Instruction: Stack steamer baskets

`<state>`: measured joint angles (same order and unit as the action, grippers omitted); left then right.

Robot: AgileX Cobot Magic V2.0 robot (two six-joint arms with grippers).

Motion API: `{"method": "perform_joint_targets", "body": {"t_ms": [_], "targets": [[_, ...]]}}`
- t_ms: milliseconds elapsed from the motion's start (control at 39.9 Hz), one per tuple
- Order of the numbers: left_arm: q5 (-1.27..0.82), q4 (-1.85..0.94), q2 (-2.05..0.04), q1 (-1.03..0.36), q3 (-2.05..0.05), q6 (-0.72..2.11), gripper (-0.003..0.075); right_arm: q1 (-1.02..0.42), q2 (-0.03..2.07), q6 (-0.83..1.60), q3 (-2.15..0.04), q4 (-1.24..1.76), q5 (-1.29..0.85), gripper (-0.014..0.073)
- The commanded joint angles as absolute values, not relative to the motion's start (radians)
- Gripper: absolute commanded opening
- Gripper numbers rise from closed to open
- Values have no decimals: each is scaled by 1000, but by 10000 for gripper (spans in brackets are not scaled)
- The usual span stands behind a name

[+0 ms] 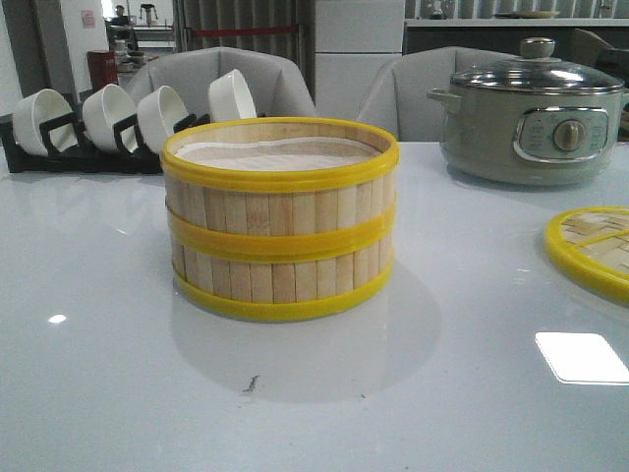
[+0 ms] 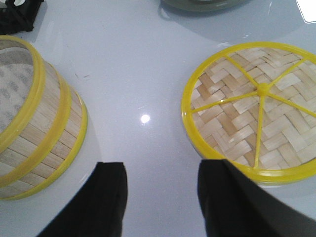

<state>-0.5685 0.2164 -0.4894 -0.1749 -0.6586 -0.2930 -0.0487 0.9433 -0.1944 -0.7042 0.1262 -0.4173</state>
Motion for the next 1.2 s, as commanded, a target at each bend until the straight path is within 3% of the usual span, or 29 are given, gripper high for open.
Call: {"method": "perform_joint_targets", "body": {"t_ms": [0, 477, 702, 803, 1179], "targets": [[-471, 220, -479, -175, -661, -306, 89, -52, 936, -179, -742, 119, -348, 444], [-469, 220, -479, -175, -648, -306, 89, -52, 936, -179, -742, 119, -348, 442], [-469, 220, -479, -175, -648, -306, 89, -52, 936, -179, -742, 119, -346, 219], [-469, 220, -479, -175, -648, -306, 89, -52, 936, -179, -742, 119, -346, 164], [-469, 220, -479, -175, -648, -306, 89, -52, 936, -179, -742, 119, -348, 161]]}}
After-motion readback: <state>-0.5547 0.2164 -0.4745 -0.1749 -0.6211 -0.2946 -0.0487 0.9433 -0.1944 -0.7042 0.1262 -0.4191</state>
